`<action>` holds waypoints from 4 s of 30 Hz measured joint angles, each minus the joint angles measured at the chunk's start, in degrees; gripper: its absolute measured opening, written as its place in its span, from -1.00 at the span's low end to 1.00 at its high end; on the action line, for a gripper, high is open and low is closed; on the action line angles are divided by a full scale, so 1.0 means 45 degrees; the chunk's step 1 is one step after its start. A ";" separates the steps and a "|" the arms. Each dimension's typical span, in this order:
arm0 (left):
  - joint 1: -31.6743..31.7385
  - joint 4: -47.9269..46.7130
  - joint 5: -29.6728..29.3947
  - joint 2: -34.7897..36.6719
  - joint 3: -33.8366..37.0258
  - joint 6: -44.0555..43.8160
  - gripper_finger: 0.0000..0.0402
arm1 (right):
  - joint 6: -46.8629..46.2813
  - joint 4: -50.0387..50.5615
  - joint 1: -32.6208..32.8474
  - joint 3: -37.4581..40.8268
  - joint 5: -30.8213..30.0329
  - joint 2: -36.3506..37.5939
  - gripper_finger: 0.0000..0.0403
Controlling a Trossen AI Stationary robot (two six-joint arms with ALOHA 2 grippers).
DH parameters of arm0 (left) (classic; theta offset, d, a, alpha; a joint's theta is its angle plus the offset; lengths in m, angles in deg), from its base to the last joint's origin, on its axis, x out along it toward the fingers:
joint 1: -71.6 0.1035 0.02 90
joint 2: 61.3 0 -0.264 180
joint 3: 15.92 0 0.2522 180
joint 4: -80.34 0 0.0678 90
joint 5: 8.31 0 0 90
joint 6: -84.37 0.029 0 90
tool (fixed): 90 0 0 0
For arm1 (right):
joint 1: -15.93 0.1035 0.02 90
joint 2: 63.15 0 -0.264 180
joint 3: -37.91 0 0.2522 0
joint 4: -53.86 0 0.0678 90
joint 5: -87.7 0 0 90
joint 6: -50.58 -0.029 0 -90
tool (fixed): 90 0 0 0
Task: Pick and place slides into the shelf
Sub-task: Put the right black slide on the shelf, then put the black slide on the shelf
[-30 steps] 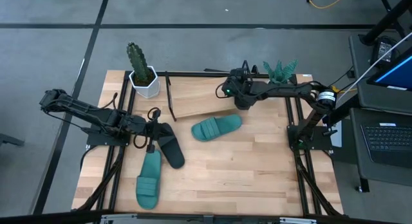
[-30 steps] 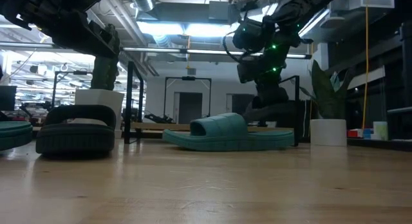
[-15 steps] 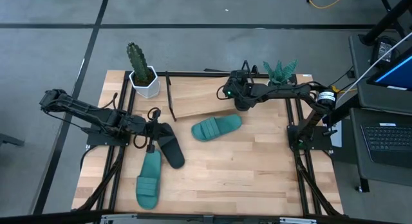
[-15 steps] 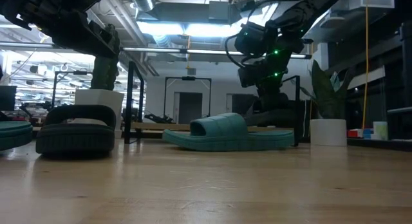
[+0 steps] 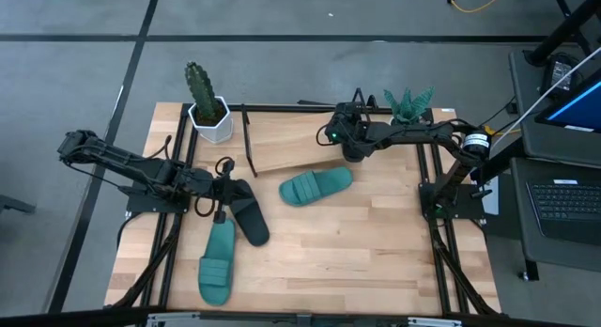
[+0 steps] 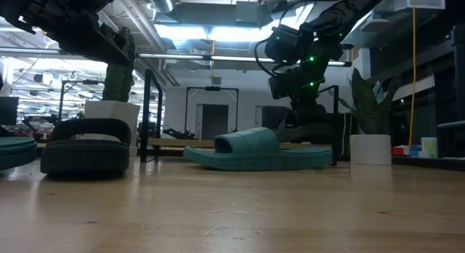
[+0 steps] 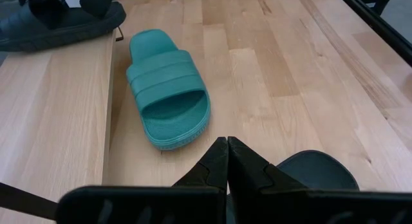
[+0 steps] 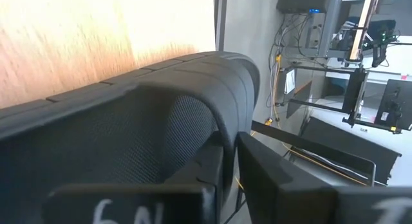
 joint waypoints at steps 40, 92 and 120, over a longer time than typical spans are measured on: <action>0.0000 -0.0005 0.0083 -0.0005 0.0000 -0.0015 -1.00 | -0.0336 0.1668 0.1421 -0.1228 -0.0467 0.0044 -0.07; -0.2523 -0.4226 -0.1559 -0.2212 -0.3377 -0.4299 -1.00 | -0.8393 -0.5161 0.8869 0.3157 0.0706 0.2900 -0.99; -0.5149 -1.0653 -0.3506 -0.9706 -0.7713 -1.4356 -1.00 | -0.5731 -1.3180 0.6028 0.6445 0.5942 0.2866 -0.99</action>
